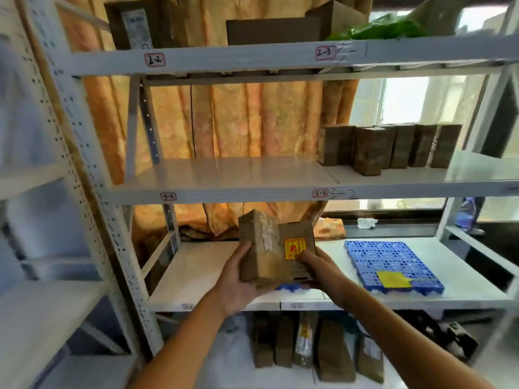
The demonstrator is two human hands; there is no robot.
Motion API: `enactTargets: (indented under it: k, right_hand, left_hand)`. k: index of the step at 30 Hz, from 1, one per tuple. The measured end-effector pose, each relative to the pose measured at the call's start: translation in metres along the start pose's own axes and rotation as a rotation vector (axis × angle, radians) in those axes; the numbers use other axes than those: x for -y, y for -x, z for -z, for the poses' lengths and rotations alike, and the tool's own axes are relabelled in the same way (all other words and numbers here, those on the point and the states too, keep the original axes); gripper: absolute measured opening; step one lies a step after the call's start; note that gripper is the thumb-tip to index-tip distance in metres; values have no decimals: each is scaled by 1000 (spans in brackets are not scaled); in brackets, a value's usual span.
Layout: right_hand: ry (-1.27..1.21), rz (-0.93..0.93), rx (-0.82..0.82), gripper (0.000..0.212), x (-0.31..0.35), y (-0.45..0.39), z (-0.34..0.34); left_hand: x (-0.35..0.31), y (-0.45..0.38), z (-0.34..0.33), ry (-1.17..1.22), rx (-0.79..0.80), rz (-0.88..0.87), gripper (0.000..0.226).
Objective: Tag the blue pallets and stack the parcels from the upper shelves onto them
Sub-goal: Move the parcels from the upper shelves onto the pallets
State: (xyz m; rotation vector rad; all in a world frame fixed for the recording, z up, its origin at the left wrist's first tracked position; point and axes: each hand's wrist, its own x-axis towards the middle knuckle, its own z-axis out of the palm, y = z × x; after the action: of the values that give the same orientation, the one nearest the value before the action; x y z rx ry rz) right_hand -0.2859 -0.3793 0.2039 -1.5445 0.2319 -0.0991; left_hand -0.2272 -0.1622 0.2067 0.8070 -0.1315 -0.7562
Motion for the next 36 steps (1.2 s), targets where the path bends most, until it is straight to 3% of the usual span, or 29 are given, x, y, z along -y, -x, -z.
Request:
enactTargets:
  k: [4, 7, 10, 13, 15, 21, 25, 30, 36]
  right_hand:
    - [8, -66, -76, 69, -42, 21, 11]
    - [-29, -127, -83, 52, -58, 25, 14]
    - [-25, -176, -35, 43, -69, 19, 7]
    - [-46, -196, -28, 37, -79, -4, -5]
    - [-80, -208, -45, 35, -85, -28, -11]
    - [-63, -241, -84, 33, -96, -124, -24]
    - [-27, -280, -135, 35, -105, -180, -39]
    - [-2, -261, -292, 48, -104, -241, -46]
    - [123, -236, -516, 66, -93, -311, -25]
  left_hand:
    - [54, 6, 25, -97, -274, 1, 89]
    - [75, 2, 34, -340, -461, 7, 88]
    - [79, -6, 33, -498, -546, -18, 75]
    - [69, -29, 38, -556, -543, -146, 54]
    - [59, -49, 45, -558, -512, -129, 50]
    - [12, -126, 102, -480, -547, -8, 70]
    - [-12, -176, 133, -408, -479, 0, 81]
    - [-54, -227, 157, -323, -505, -30, 60]
    - [-100, -291, 166, -428, -577, -168, 44]
